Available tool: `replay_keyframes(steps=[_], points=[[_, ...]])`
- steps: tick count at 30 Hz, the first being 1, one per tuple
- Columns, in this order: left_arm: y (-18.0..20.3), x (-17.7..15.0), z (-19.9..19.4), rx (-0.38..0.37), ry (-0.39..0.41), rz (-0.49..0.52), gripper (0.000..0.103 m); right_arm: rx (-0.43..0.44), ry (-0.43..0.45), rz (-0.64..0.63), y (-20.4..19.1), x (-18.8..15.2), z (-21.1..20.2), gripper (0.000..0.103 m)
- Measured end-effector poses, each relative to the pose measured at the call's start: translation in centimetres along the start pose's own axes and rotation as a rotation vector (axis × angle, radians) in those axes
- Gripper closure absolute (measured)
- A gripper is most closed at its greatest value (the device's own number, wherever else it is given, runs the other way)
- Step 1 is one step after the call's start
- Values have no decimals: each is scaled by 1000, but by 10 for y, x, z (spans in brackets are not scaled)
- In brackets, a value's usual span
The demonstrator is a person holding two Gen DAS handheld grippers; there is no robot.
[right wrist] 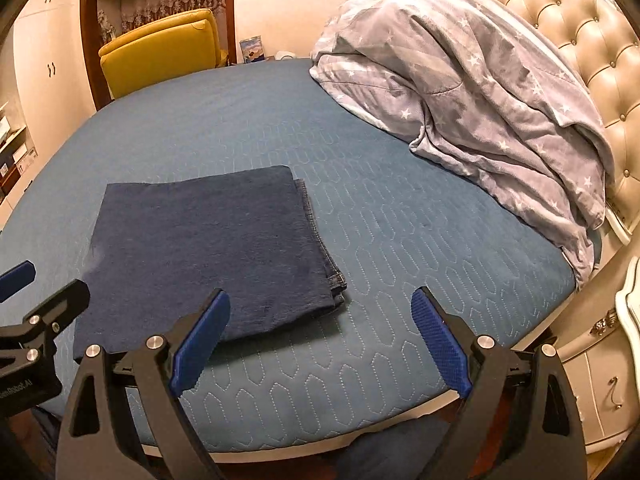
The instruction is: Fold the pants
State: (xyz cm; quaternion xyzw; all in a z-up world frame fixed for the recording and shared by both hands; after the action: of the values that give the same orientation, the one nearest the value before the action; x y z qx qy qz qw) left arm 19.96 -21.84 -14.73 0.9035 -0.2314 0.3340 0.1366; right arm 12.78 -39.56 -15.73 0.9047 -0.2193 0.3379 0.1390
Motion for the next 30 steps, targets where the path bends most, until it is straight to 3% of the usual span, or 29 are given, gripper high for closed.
replay_keyframes(steps=[30], points=[[4, 3, 0, -9, 0, 6, 2, 14, -6, 9, 1, -1, 3, 14]])
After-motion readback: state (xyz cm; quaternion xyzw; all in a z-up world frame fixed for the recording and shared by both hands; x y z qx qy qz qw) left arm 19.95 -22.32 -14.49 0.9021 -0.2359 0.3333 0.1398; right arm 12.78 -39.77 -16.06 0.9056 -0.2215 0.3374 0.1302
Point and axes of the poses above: each gripper's, at about its wrist camera, not at the fingertips, and z roughly the way its jaws point, y to its right, x to its top, the point moved 9 cm from there along z, roughly the way its jaws point, and after that the axes turned 5 degrees about -x, right-handed, at the moved point
